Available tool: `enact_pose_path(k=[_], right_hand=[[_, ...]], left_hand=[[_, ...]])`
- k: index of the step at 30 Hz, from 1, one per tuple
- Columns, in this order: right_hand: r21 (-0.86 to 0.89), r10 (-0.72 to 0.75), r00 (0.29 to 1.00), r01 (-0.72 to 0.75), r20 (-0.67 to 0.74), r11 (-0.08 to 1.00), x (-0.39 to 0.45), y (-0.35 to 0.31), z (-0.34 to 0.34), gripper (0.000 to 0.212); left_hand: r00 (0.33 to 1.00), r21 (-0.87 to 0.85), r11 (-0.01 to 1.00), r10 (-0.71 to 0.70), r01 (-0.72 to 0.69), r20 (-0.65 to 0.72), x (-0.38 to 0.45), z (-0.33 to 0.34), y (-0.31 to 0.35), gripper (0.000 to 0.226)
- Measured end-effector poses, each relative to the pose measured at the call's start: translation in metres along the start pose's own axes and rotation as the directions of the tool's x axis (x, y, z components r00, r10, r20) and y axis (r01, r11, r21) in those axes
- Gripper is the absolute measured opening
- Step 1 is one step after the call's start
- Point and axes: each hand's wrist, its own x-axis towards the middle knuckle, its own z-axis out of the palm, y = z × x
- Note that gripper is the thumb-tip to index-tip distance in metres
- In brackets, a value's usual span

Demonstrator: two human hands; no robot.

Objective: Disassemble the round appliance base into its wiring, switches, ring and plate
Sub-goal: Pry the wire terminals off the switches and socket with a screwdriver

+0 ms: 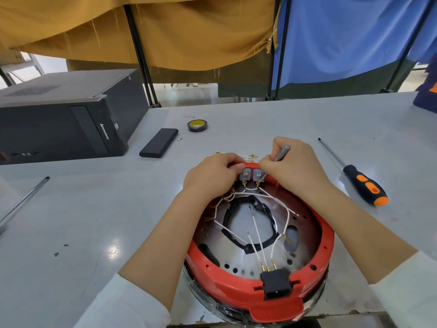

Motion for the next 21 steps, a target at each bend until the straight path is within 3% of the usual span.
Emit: enact_pose_path(k=[5,10,13,16,21], right_hand=[[0.058,-0.028,0.986,0.018,0.165,0.998,0.019,-0.008,0.003,0.032],[0.070,-0.038,0.977,0.024,0.208,0.997,0.023,-0.017,0.017,0.034],[0.091,-0.049,0.986,0.035,0.157,0.995,0.016,-0.013,0.021,0.031],[0.141,-0.097,0.985,0.076,0.146,0.987,0.011,-0.012,0.019,0.031],[0.088,-0.176,0.969,0.163,0.172,0.983,0.005,-0.015,0.019,0.037]], left_hand=[[0.993,0.030,0.995,-0.089,0.092,-0.081,-0.008,-0.003,-0.006,0.020],[0.989,0.107,0.984,-0.145,0.141,0.037,-0.004,-0.018,-0.005,0.021],[0.993,0.147,0.988,-0.067,0.052,0.094,-0.002,-0.019,0.000,0.026],[0.998,0.071,0.996,0.044,-0.047,0.042,-0.006,-0.011,-0.004,0.026],[0.998,0.078,0.995,0.058,-0.058,0.003,-0.003,-0.008,-0.011,0.027]])
